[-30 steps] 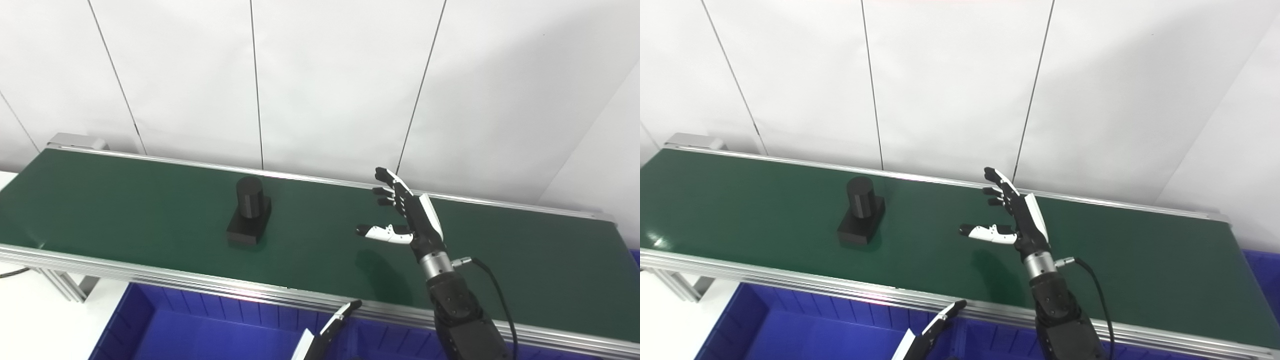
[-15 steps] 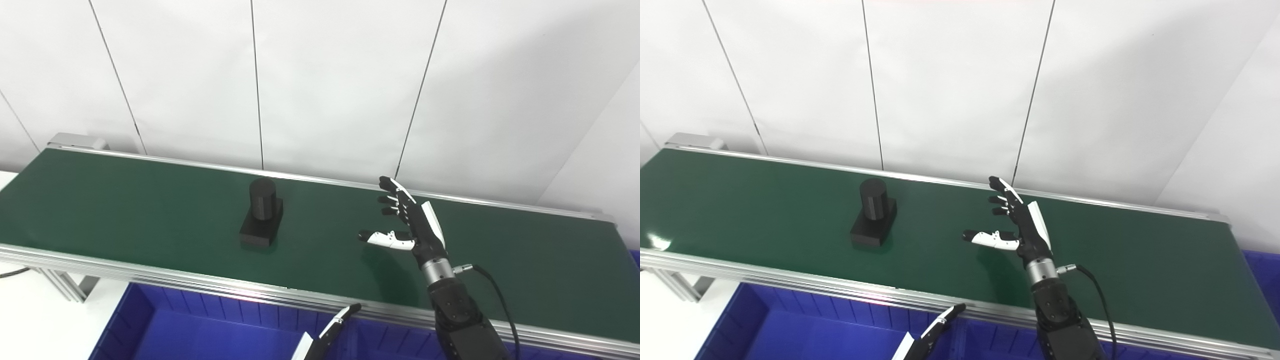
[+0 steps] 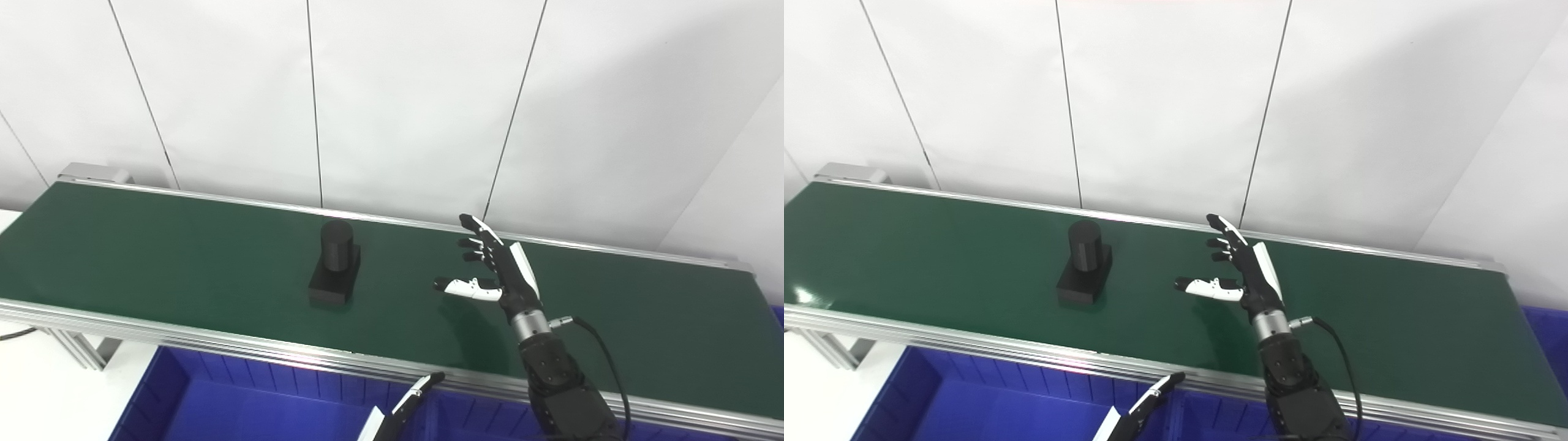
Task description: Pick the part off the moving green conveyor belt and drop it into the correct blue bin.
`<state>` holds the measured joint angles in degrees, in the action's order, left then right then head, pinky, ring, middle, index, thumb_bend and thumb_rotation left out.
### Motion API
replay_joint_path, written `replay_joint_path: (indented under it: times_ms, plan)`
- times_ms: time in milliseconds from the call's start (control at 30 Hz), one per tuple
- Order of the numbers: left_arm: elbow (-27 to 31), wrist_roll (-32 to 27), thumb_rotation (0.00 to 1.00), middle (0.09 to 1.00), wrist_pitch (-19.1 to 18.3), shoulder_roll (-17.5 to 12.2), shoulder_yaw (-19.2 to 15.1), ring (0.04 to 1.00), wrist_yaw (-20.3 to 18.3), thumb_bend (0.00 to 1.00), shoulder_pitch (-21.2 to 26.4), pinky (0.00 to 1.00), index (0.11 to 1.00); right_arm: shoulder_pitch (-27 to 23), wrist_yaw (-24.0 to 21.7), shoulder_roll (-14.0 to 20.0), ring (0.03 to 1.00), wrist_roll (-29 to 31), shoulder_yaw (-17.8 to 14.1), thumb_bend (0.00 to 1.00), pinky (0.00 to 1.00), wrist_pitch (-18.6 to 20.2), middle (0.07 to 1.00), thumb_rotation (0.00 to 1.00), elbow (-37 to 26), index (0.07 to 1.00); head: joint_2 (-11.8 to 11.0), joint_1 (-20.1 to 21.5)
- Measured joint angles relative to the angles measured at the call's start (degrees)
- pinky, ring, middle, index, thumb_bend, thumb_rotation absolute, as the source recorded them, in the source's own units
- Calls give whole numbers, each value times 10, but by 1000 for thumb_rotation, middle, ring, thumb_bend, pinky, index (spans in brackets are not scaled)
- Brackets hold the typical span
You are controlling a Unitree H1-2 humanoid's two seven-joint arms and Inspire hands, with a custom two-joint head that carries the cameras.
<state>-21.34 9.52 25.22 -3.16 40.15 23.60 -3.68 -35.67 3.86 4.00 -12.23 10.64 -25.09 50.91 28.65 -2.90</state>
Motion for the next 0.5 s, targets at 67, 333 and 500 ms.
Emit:
replay_joint_path:
  times_ms: [67, 333, 500]
  plan:
    - [3, 1, 961, 957, 0, -1, 0, 956, 0, 805, -1, 924, 913, -12, 0, -1, 789, -8, 4, 995, 690, 0, 908, 403, 13, 890, 1, -2]
    - [9, 1, 942, 958, 0, -2, 0, 958, 0, 778, -5, 922, 909, -52, 0, -5, 796, -28, 15, 996, 696, 0, 899, 385, 54, 887, 3, -5]
    - [22, 0, 920, 958, 0, -5, 0, 964, -1, 772, -10, 913, 905, -59, 0, -11, 817, -36, 18, 998, 879, 0, 886, 413, 62, 896, 4, -11]
